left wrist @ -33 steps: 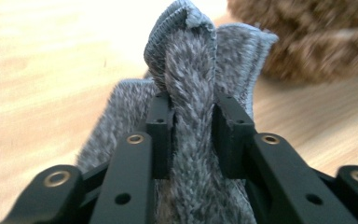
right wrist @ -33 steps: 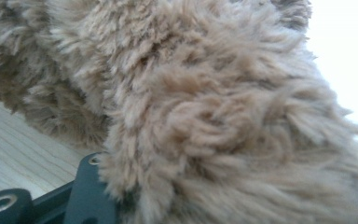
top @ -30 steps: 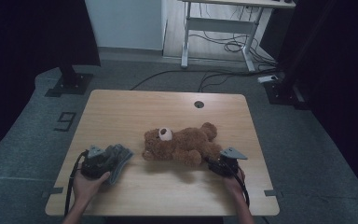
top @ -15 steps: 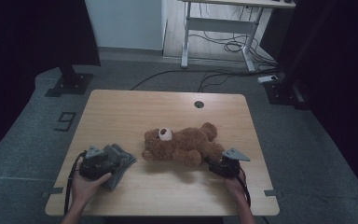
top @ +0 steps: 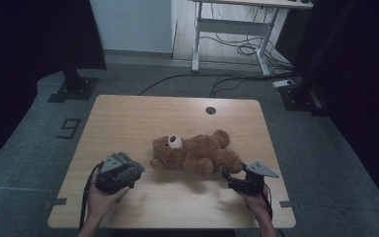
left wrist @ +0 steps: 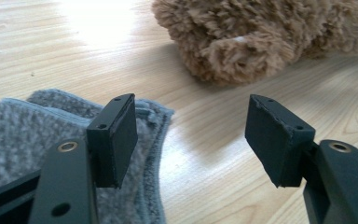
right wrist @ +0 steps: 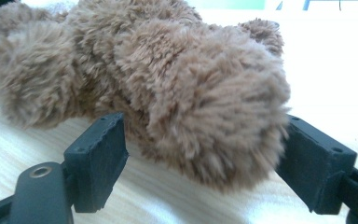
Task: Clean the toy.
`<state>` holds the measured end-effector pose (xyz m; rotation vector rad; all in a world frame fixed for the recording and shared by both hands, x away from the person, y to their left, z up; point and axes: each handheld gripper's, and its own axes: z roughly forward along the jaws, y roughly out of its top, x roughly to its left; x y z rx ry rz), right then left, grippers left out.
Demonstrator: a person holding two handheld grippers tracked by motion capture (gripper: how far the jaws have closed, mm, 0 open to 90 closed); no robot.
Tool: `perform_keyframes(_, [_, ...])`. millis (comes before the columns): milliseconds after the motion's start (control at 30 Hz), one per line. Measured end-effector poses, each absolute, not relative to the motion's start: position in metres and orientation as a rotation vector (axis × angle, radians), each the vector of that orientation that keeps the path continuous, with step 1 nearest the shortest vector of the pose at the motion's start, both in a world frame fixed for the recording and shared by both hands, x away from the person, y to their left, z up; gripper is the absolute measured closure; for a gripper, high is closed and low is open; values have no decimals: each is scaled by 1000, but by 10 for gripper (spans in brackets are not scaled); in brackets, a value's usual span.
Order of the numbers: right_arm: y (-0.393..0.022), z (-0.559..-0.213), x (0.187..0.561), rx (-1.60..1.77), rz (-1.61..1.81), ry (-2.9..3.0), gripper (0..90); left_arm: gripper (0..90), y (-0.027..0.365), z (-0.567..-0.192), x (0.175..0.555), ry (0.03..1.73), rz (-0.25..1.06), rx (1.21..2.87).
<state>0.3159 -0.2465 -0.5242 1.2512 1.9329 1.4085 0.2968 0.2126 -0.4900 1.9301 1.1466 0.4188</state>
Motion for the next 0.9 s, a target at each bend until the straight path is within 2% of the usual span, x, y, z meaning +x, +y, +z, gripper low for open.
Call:
perform_keyframes(500, [-248, -525, 283, 1221, 1450, 1961, 198, 318, 209, -496, 267, 1126, 461, 1951])
perform_keyframes(700, [-245, -533, 270, 1232, 1463, 1996, 205, 294, 211, -499, 257, 1124, 412, 1896])
perform_keyframes(900, [-244, -544, 253, 1235, 1452, 2035, 218, 295, 209, -505, 249, 1083, 401, 1946])
